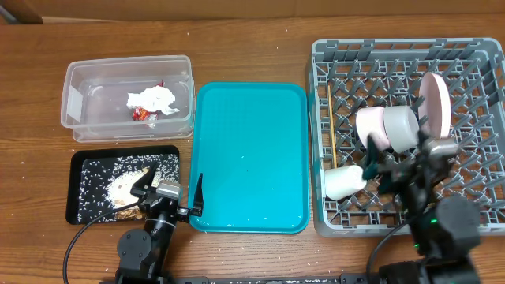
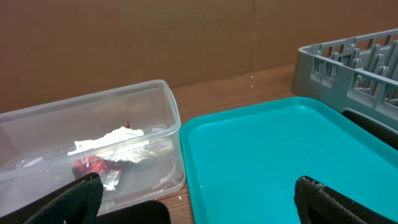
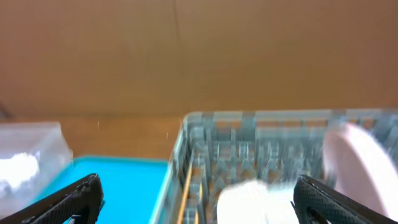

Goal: Sort waste into correct bins and load items into the dishwasher

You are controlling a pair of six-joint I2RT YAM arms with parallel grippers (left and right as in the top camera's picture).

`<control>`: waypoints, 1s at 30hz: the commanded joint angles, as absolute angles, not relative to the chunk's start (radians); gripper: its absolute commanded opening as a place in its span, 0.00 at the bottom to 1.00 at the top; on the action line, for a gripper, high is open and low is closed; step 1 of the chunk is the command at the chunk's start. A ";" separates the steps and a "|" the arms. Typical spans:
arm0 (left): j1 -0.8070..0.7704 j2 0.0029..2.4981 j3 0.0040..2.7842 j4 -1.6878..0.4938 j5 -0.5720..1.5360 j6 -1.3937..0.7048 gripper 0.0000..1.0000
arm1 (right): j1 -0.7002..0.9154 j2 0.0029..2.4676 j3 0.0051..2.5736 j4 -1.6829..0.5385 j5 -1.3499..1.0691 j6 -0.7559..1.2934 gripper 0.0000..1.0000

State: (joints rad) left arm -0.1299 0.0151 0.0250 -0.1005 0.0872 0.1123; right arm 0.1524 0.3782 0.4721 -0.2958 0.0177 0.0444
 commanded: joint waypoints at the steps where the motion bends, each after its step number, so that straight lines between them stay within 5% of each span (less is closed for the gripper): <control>1: -0.124 0.004 0.020 -0.099 0.097 0.127 1.00 | 0.130 0.259 0.355 -0.258 -0.025 0.026 1.00; 12: -0.124 0.004 0.020 -0.099 0.097 0.127 1.00 | 0.101 0.008 0.107 -0.192 -0.020 0.026 1.00; 30: -0.124 0.004 0.020 -0.099 0.097 0.127 1.00 | 0.101 0.003 0.008 -0.082 -0.023 0.026 1.00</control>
State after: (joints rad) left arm -0.1299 0.0151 0.0250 -0.1005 0.0872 0.1123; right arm 0.1055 0.0139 0.0185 -0.0837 -0.0216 0.0292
